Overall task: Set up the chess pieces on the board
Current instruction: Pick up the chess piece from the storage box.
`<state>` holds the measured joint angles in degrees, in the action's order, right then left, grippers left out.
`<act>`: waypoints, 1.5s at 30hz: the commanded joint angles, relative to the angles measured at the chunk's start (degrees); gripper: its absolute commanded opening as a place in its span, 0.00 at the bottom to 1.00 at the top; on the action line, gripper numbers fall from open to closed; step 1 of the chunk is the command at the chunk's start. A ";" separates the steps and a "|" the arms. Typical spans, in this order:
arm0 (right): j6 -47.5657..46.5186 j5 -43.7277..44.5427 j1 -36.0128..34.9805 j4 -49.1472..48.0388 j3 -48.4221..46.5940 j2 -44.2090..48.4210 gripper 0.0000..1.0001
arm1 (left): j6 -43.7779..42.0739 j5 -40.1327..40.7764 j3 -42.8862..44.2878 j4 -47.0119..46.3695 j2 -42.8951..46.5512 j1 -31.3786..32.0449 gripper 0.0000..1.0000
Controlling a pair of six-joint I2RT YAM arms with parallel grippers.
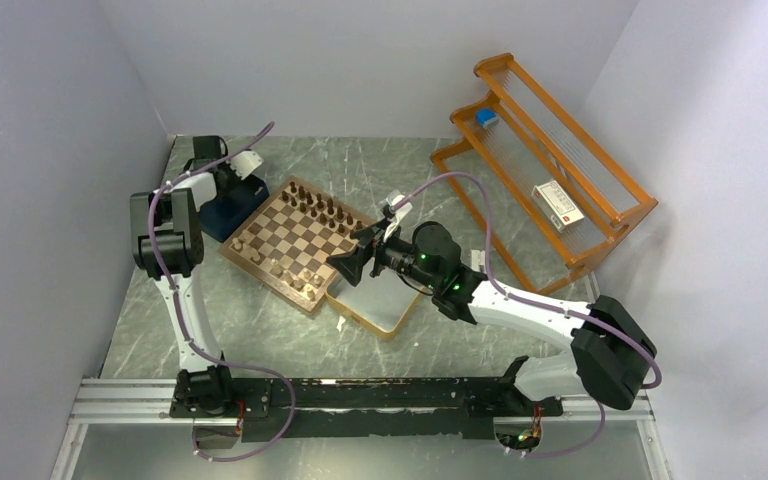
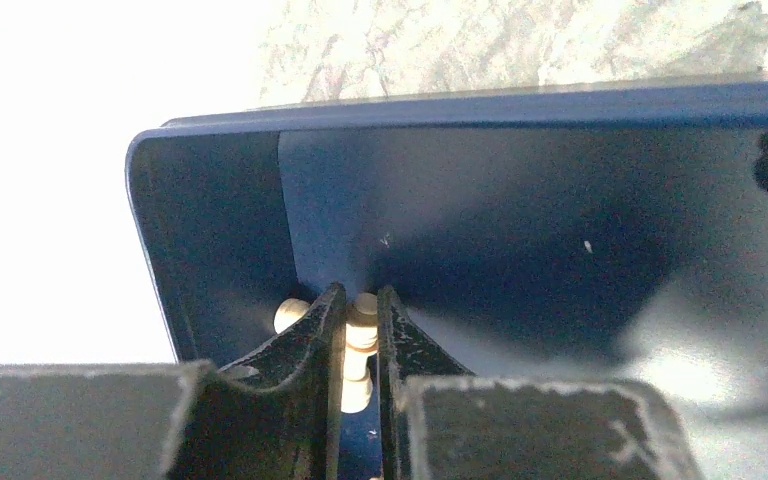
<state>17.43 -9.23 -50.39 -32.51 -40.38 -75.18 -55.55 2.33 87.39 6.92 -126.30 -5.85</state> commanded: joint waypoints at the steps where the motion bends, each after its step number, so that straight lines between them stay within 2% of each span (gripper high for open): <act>1: -0.49 0.69 0.26 -2.47 0.46 -0.40 1.00 | 2.60 -2.15 1.64 4.81 -0.11 0.33 0.15; 7: -0.80 1.67 0.23 -3.08 1.44 1.05 1.00 | 6.90 -5.71 3.22 8.88 0.32 1.30 0.11; 13: -0.86 1.81 0.22 -2.59 1.69 1.86 1.00 | 5.88 -5.47 5.57 13.58 -0.61 2.28 0.22; 18: -0.29 1.51 0.26 -3.37 1.88 1.35 1.00 | 4.51 -0.99 1.96 8.94 1.73 2.39 0.27; 22: -0.24 1.40 0.24 -3.57 1.47 0.83 1.00 | 9.49 0.38 1.14 6.03 4.26 2.42 0.26; 27: -0.41 1.74 0.21 -3.45 1.57 1.11 1.00 | 17.34 2.15 -4.23 -0.92 9.06 1.91 0.25; 31: -0.31 1.68 0.25 -3.61 1.71 1.81 1.00 | 22.16 4.15 -6.31 0.47 10.12 0.54 0.29; 35: -0.60 2.17 0.29 -3.70 2.29 3.06 1.00 | 23.82 8.76 -10.39 -3.50 11.48 -0.24 0.32; 40: -0.97 2.62 0.25 -3.62 2.73 3.93 1.00 | 24.57 12.22 -10.50 -4.01 10.37 -2.16 0.34; 45: -1.16 2.99 0.21 -4.07 2.92 4.02 1.00 | 24.60 12.36 -10.60 -5.35 9.33 -3.11 0.37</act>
<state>17.23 -7.40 -50.39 -34.59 -38.20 -72.20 -32.08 12.91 77.01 4.97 -116.29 -8.21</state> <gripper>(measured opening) 0.997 0.355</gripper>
